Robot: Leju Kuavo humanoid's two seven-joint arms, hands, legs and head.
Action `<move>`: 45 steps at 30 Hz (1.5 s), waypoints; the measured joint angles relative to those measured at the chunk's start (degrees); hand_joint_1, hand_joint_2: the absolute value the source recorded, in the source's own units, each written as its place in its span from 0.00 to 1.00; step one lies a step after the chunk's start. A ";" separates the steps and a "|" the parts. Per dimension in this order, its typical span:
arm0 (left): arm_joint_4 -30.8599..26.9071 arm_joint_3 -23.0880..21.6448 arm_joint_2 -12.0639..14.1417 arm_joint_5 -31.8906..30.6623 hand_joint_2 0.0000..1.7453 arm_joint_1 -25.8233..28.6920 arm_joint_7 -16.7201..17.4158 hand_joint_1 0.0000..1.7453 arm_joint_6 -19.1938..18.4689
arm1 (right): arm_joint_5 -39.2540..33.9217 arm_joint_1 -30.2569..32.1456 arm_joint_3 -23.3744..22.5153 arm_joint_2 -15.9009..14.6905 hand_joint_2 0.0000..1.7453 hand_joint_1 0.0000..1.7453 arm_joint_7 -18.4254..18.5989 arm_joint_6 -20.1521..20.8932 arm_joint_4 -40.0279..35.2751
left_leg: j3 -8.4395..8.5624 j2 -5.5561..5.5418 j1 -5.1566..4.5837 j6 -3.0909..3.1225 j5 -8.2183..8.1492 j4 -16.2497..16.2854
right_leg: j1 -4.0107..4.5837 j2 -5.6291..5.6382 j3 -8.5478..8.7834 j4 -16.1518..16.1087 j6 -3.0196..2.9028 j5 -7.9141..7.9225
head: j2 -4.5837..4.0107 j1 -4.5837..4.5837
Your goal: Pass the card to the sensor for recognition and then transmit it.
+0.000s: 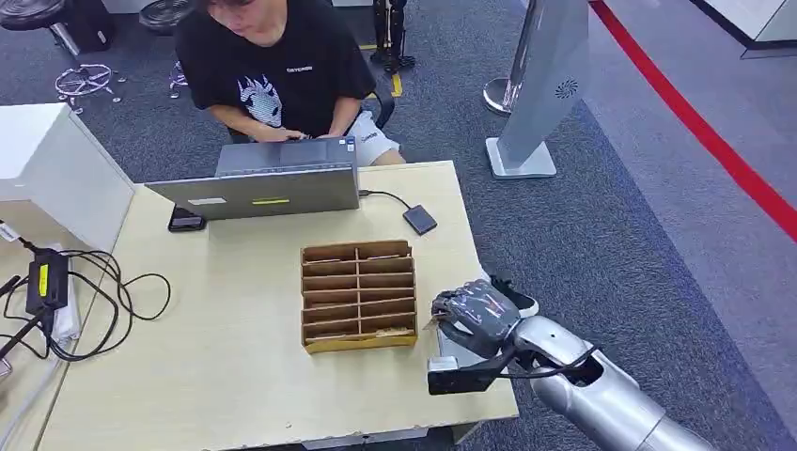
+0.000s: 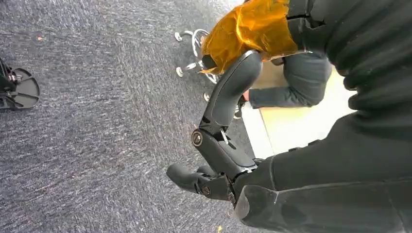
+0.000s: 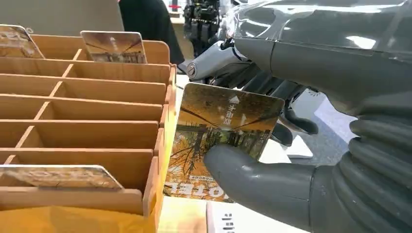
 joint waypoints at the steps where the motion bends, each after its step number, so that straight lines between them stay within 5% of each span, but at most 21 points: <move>1: 0.00 0.00 0.00 0.00 1.00 0.00 0.00 0.00 0.00 | 0.00 -0.01 0.00 0.00 1.00 1.00 0.00 0.00 0.04 | 0.00 0.00 0.00 0.00 0.00 0.00 | 0.00 0.00 0.00 0.00 0.00 0.00 | 0.00 0.02; 30: 0.00 0.00 0.02 -0.28 1.00 0.02 0.00 0.00 -0.09 | -0.17 -4.27 4.13 0.15 1.00 1.00 2.14 3.23 5.38 | 0.02 0.00 0.00 0.00 0.00 0.00 | 0.00 0.00 0.01 0.00 0.00 0.00 | 0.00 0.02; 40: 0.00 0.00 0.04 -0.13 1.00 0.05 0.00 0.00 -0.18 | -3.63 -4.27 3.78 -1.05 1.00 1.00 1.33 3.12 3.56 | 0.01 0.00 0.00 0.00 0.00 0.01 | 0.00 0.01 0.00 0.00 0.00 0.01 | 0.00 0.00; 45: 0.00 0.00 0.07 -0.37 1.00 0.13 0.00 0.00 -0.20 | -6.04 -6.77 0.08 -3.61 1.00 1.00 2.58 2.08 -1.05 | -0.01 0.04 -0.01 0.00 0.00 0.01 | 0.00 0.06 -0.01 0.00 0.00 0.03 | 0.00 0.02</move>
